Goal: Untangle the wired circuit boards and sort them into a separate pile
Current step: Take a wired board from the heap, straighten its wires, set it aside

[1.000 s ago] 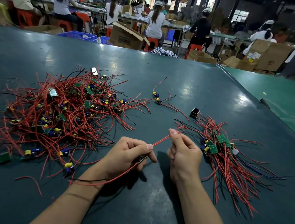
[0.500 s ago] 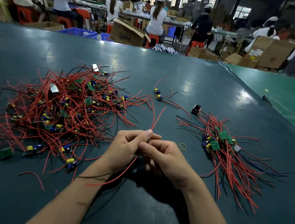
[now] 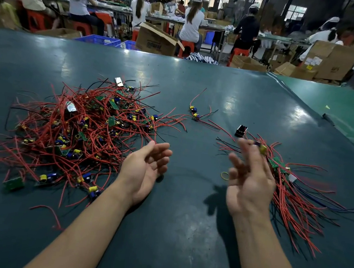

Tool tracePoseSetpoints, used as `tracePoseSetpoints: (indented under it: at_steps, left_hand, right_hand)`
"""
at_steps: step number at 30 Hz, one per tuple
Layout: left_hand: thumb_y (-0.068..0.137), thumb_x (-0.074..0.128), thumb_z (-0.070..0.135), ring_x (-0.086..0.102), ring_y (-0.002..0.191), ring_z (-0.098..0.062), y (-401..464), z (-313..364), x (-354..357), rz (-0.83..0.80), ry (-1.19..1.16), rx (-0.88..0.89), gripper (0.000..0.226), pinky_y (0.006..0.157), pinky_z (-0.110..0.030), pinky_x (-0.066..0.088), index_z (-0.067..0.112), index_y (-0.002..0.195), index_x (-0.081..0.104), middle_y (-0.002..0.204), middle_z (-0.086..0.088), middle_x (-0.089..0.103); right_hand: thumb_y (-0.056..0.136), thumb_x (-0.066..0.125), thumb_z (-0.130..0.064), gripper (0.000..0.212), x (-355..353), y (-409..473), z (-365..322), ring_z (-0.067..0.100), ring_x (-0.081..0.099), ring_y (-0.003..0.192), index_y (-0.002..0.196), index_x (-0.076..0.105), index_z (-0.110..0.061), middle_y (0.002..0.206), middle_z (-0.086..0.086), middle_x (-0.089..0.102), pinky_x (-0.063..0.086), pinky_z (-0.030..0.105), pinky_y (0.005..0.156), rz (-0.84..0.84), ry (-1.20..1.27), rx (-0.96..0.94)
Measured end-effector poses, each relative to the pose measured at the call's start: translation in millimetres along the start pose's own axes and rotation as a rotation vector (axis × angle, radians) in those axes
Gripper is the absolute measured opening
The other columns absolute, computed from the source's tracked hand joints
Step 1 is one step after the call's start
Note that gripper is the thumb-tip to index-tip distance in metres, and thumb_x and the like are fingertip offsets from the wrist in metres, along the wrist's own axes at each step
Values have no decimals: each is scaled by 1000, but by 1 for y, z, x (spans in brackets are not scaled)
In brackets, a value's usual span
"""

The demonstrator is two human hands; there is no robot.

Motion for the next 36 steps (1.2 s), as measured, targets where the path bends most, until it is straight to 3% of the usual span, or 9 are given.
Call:
tracePoseSetpoints:
  at_steps: [4,9,15,20,24,27,31,34,36]
  left_hand:
    - [103,41,27,60,57,-7,1,-1,1,-7,0,0,35,66,-23,44,7,94,67,70,-1,69]
    - [101,44,27,60,59,-7,0,0,2,-9,15,11,32,66,-23,45,7,93,68,70,0,69]
    - [101,46,22,59,59,-8,-2,2,2,11,48,39,29,66,-24,45,5,94,69,70,-1,68]
    - [99,50,15,54,55,-6,-4,10,2,52,127,148,23,61,-23,43,5,93,69,67,1,66]
    - [97,56,12,48,45,-4,-22,35,4,176,593,622,19,46,-16,36,12,84,70,62,9,62]
    - [92,61,16,52,53,-8,-54,50,19,275,1012,1135,14,51,-18,41,13,86,72,70,9,65]
    - [93,59,15,57,70,-24,-67,71,5,572,1187,1405,15,67,-33,43,9,91,72,79,-5,68]
    - [90,58,19,53,95,-34,-46,91,-29,846,1278,1169,25,83,-40,40,10,111,67,101,-12,66]
    - [90,58,25,45,116,-34,-23,92,-47,851,1334,885,43,96,-43,36,12,130,57,128,-12,59]
  right_hand:
    - [100,53,-19,26,-16,2,15,14,74,71,121,56,-5,129,10,63,48,11,45,159,215,178]
    - [99,53,-13,36,-24,4,21,16,74,67,135,50,-8,130,2,59,49,16,45,233,156,147]
    - [101,49,-24,39,-10,1,26,21,74,85,139,50,-19,140,-2,50,52,21,52,47,109,206]
    - [98,53,-22,22,7,-5,33,17,72,91,115,66,-20,126,-4,59,53,25,54,-104,-26,214]
    - [99,54,-16,24,3,0,34,24,62,111,123,56,-19,119,-3,55,57,31,61,-65,-81,178]
    - [97,56,-14,29,8,-2,41,24,61,114,125,56,-19,121,-1,57,58,33,66,-140,-134,216]
    - [95,56,-12,21,14,-6,49,23,65,104,112,64,-21,113,1,62,56,29,62,-241,-204,262]
    - [95,56,-11,20,15,-7,48,24,65,100,111,65,-19,110,3,60,54,26,59,-260,-213,254]
    - [95,56,-11,20,15,-8,48,22,65,99,110,66,-20,114,5,60,53,25,59,-277,-245,241]
Point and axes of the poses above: each hand's wrist, its own y-axis towards the middle knuckle, its own x-axis out of the palm, z = x × y, the point moved 7 cm from there along y, towards the middle knuckle
